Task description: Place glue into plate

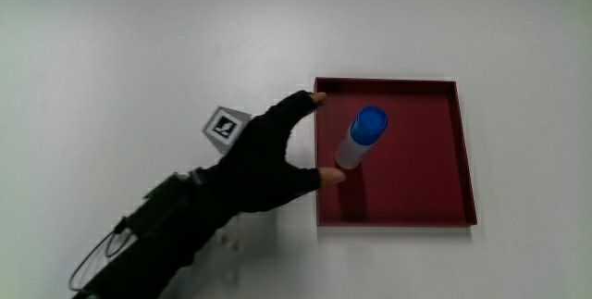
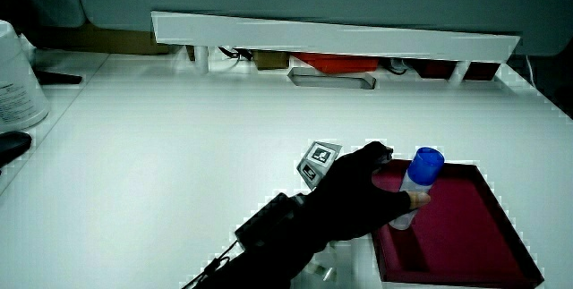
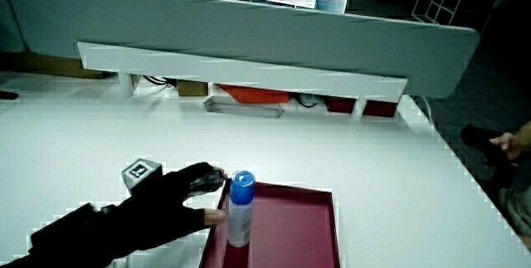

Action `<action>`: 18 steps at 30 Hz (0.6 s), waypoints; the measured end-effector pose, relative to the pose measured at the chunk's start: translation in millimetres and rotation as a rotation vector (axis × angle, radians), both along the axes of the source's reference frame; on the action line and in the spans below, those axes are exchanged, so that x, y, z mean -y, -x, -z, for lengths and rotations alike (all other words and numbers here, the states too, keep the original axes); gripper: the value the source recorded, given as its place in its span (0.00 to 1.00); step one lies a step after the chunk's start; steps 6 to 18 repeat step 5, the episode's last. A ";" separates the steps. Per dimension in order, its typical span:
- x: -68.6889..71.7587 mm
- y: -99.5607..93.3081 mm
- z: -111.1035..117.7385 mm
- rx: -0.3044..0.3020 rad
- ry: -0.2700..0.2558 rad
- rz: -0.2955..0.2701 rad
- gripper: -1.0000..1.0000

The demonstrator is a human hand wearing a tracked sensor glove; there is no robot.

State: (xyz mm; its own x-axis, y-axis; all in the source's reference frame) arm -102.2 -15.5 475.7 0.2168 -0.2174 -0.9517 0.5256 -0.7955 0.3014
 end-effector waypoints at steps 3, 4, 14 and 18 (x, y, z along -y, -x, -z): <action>0.5 17.8 10.4 0.027 -0.005 -0.057 0.00; -0.3 22.6 18.6 0.072 0.014 -0.084 0.00; -1.1 27.5 26.7 0.117 0.032 -0.110 0.00; -1.1 27.5 26.7 0.117 0.032 -0.110 0.00</action>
